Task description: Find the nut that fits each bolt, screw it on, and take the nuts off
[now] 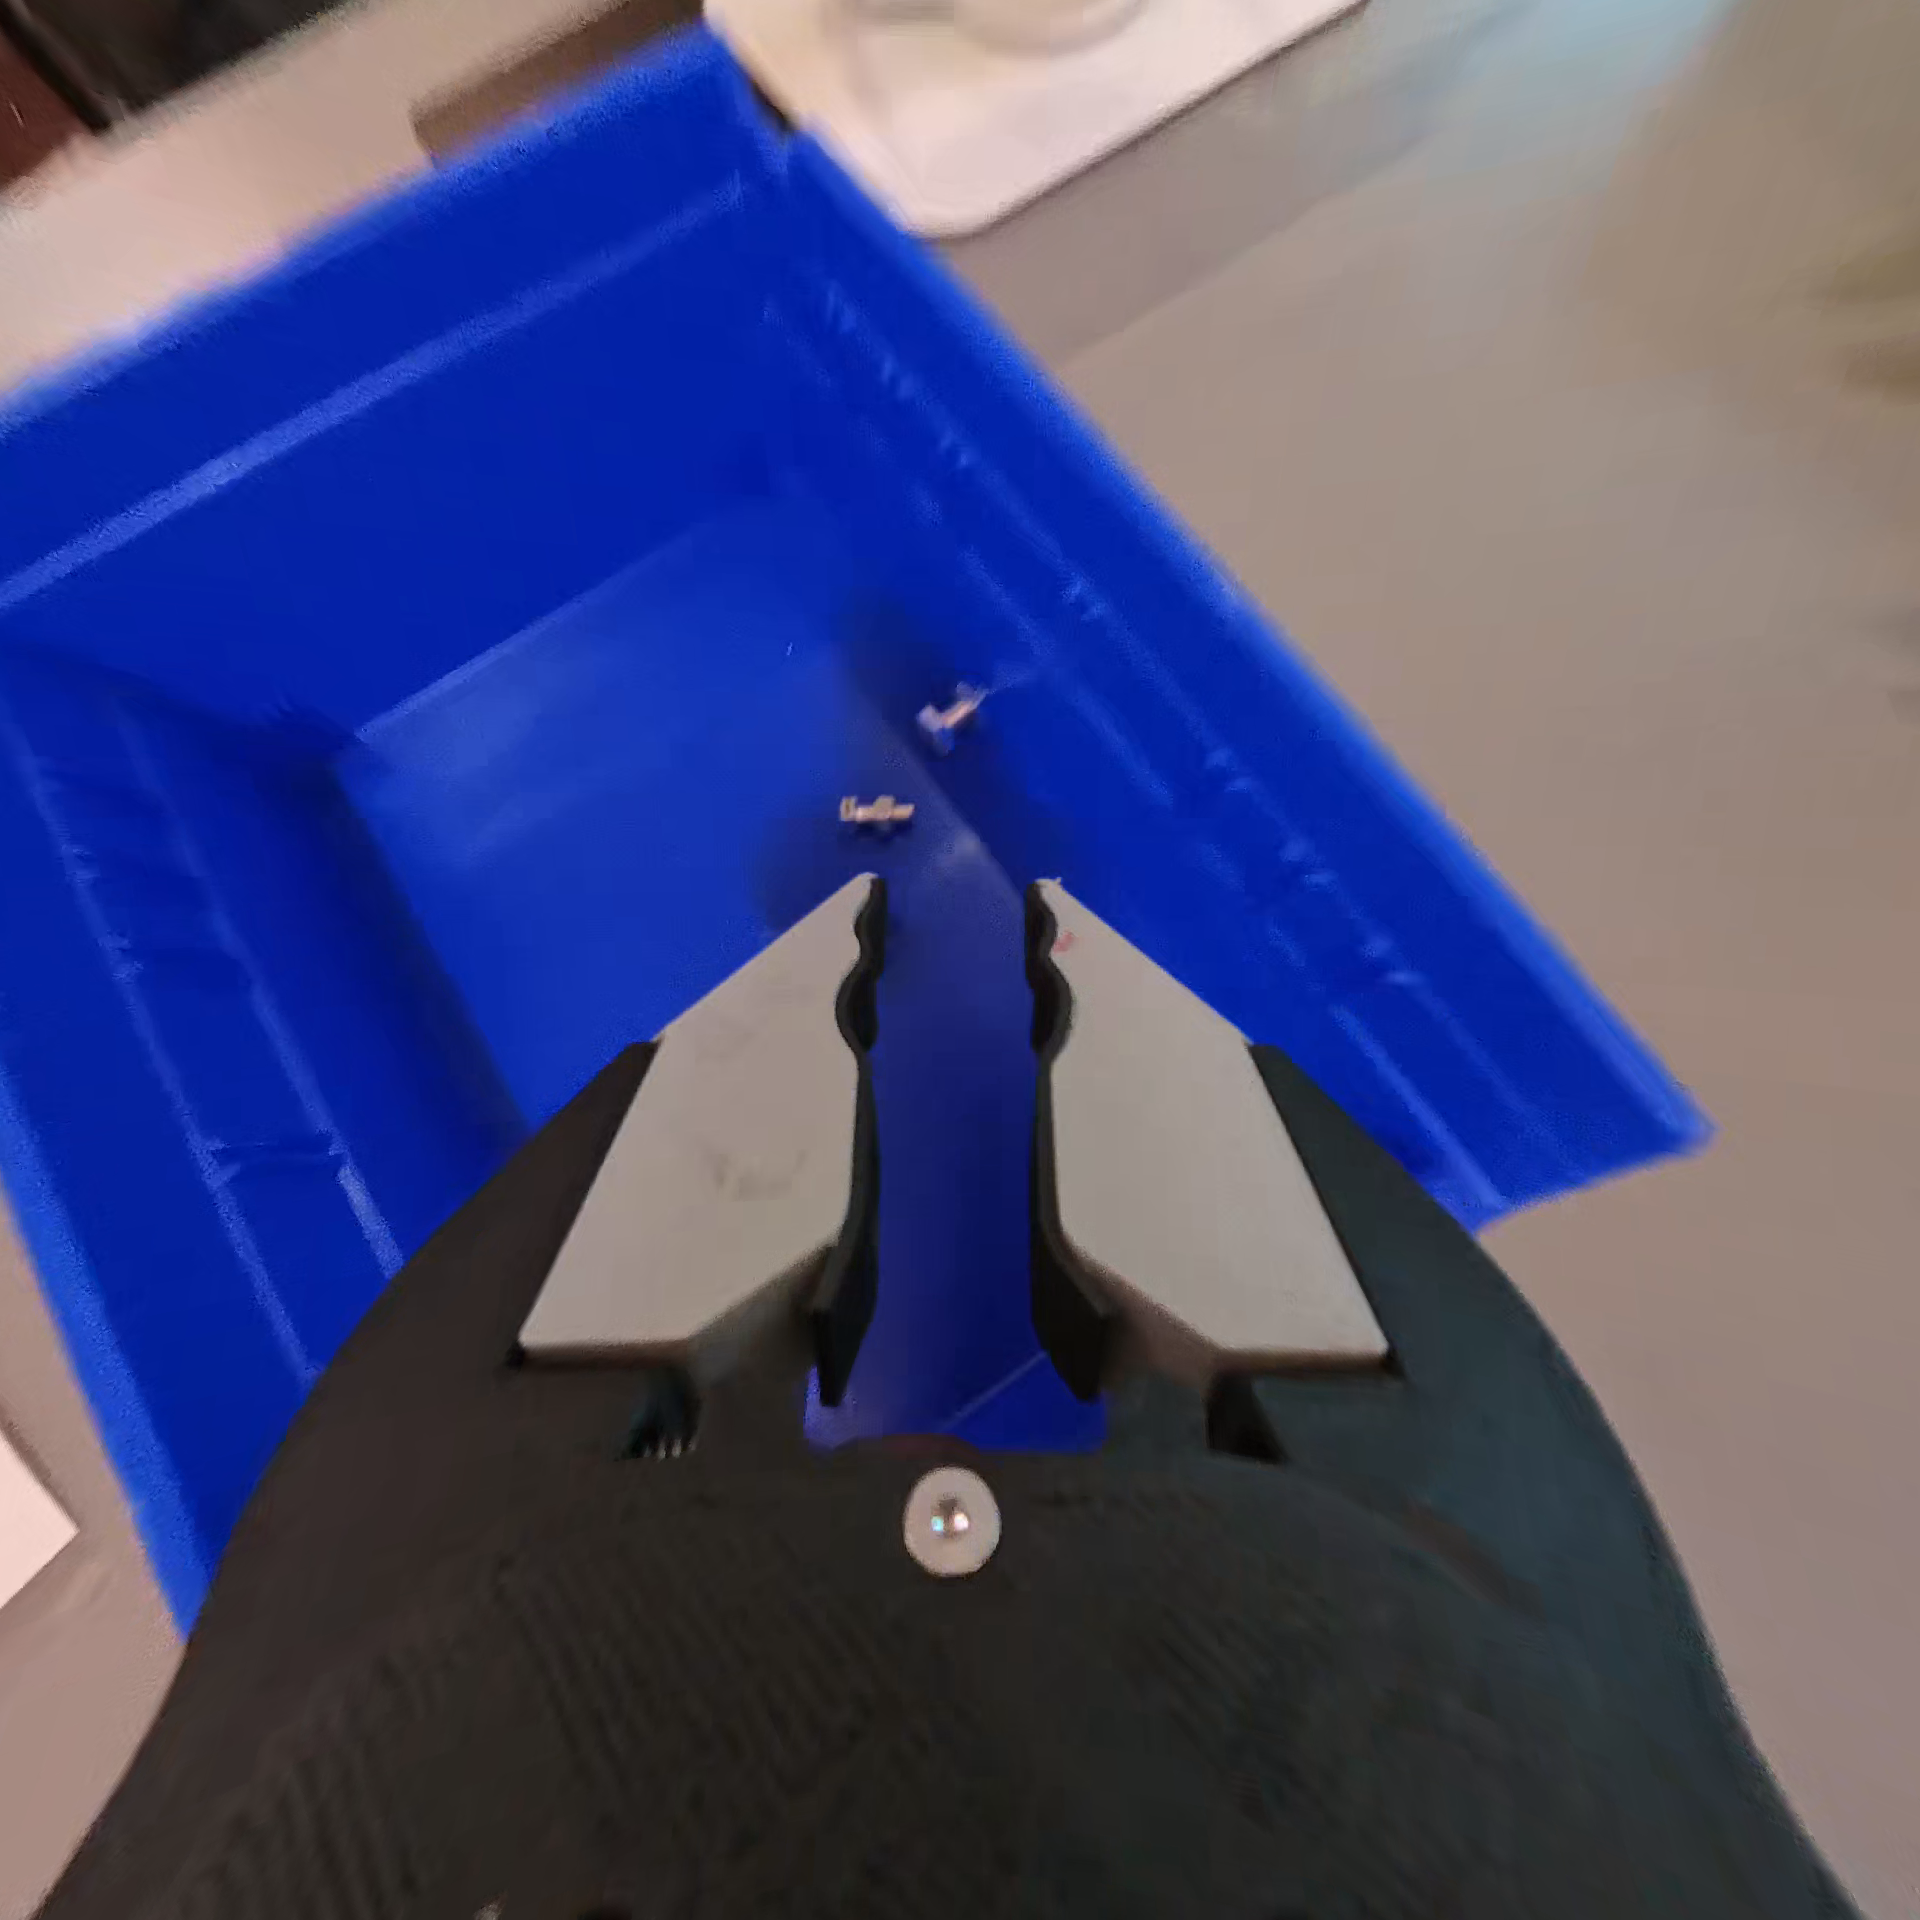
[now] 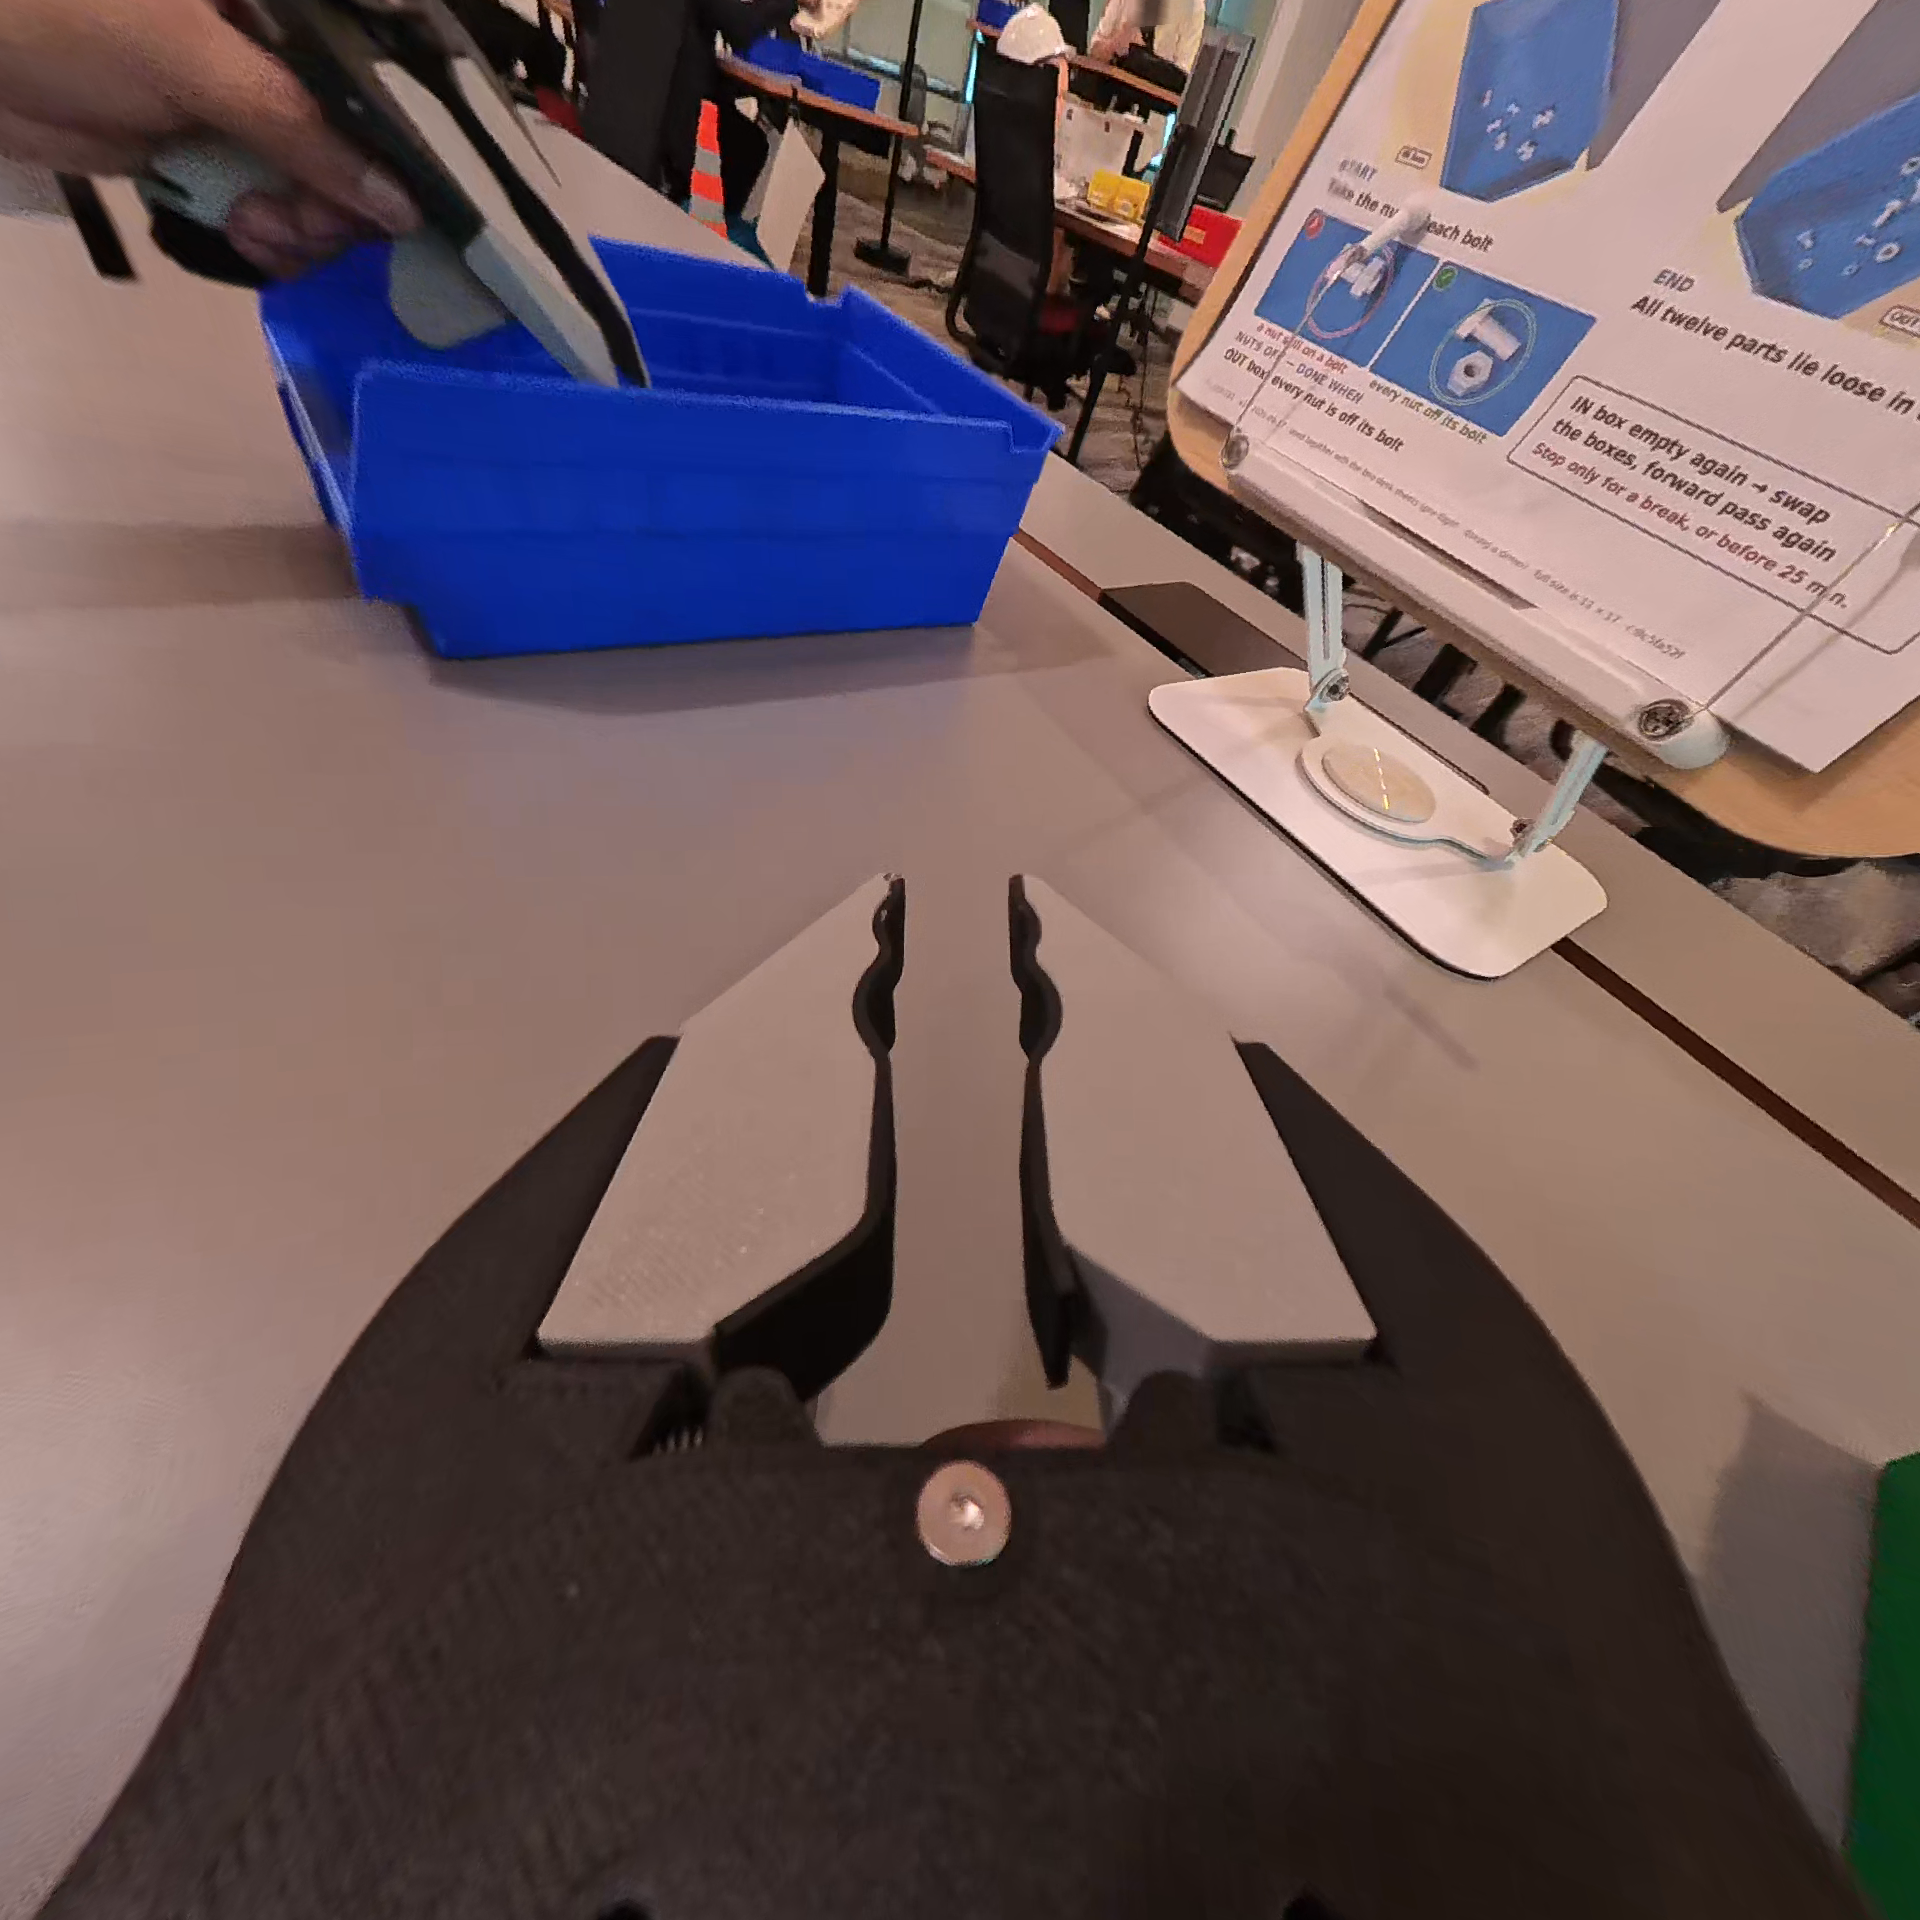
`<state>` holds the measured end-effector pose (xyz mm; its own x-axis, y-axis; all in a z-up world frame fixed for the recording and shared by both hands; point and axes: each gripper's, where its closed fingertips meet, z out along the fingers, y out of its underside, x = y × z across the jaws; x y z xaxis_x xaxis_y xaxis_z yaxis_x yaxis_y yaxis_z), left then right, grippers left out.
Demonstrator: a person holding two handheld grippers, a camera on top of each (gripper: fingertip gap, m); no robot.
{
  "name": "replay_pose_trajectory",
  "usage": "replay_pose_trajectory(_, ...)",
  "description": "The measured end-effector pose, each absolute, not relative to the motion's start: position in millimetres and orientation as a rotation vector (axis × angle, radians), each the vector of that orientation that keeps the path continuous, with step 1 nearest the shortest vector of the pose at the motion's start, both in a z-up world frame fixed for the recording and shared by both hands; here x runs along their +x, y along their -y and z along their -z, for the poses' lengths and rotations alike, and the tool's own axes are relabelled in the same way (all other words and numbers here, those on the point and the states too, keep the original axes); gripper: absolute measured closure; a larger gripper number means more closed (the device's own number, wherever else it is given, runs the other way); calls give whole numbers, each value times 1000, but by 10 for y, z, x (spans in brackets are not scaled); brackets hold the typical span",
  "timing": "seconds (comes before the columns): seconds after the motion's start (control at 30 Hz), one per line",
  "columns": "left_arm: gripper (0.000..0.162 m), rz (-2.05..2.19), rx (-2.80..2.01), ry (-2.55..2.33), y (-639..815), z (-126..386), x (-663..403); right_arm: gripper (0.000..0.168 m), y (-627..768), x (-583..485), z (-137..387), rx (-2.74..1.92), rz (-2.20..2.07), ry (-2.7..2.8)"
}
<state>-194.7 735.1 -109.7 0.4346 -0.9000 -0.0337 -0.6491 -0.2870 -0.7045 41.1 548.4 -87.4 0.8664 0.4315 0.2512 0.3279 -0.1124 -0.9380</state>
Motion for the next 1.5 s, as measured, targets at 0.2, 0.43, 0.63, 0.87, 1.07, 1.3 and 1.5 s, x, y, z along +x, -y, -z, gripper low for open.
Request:
replay_pose_trajectory(0.2, 137, 310, -2271, -1426, -7595, 1784, -2053, 151, -5497, 431, 951, -1736, -62, 603)
replay_pose_trajectory(0.43, 154, 258, -2254, -1491, -7659, 1789, -1994, 152, -5482, 467, 885, -1725, -86, 578)
replay_pose_trajectory(0.63, 155, 620, -1951, -1214, -7642, 471, -1821, 152, -5469, 442, 885, -1728, -87, 595)
replay_pose_trajectory(0.87, 155, 846, -1552, -1420, -6388, -107, -1095, 150, -5382, 263, 756, -1678, -238, 608)
replay_pose_trajectory(1.07, 156, 1056, -1480, -1618, -5394, 637, -95, 146, -5245, 151, 633, -1630, -456, 630)
replay_pose_trajectory(1.3, 155, 1095, -1463, -1655, -5195, 1103, 292, 146, -5237, 209, 670, -1680, -508, 608)
replay_pose_trajectory(1.5, 156, 1057, -1425, -1680, -5173, 1209, 300, 142, -5278, 123, 954, -1817, -549, 624)
